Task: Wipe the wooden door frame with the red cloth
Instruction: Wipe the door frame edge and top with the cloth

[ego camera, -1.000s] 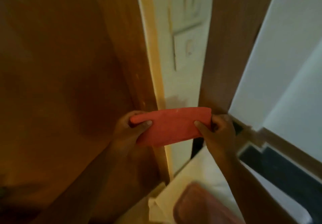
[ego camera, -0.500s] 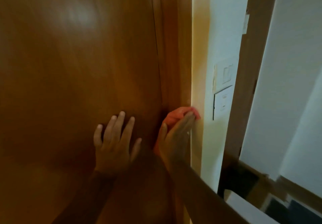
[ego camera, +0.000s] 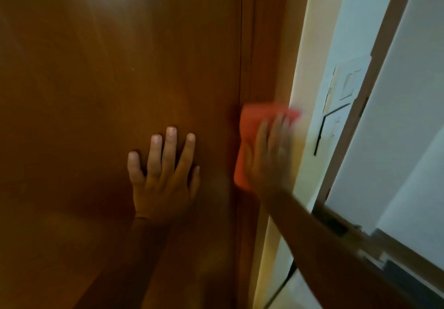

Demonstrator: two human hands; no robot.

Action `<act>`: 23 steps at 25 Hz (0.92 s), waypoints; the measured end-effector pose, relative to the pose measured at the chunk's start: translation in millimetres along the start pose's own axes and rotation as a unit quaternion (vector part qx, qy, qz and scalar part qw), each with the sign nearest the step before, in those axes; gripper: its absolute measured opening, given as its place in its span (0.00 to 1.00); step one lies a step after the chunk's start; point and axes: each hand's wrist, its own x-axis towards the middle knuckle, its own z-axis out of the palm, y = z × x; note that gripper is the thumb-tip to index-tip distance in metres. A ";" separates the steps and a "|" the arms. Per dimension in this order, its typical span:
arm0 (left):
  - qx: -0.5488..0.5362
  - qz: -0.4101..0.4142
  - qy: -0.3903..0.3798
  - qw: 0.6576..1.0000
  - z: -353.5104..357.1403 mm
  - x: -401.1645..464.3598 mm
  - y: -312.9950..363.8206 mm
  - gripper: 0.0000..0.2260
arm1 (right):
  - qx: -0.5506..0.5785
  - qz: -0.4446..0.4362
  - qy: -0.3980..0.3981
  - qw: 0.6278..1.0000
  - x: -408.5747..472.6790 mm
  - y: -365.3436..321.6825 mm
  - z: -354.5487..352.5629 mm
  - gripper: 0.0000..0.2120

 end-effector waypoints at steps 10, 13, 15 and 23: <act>0.029 -0.015 -0.022 0.999 -1.4 6.3 5.2 0.32 | 0.002 -0.046 -0.138 0.989 -99.9 0.9 2.5 0.38; 0.029 0.003 -0.051 0.998 -17.2 22.1 5.8 0.33 | 0.014 -0.014 -0.026 0.999 26.1 -1.3 -16.9 0.39; 0.016 -0.011 -0.055 0.998 -25.1 63.5 -3.6 0.34 | 0.006 0.014 0.040 0.999 117.3 -1.9 -30.7 0.38; 0.027 -0.090 0.036 0.995 -69.0 346.7 -113.7 0.37 | 0.126 0.023 0.103 0.986 425.1 0.4 -122.0 0.37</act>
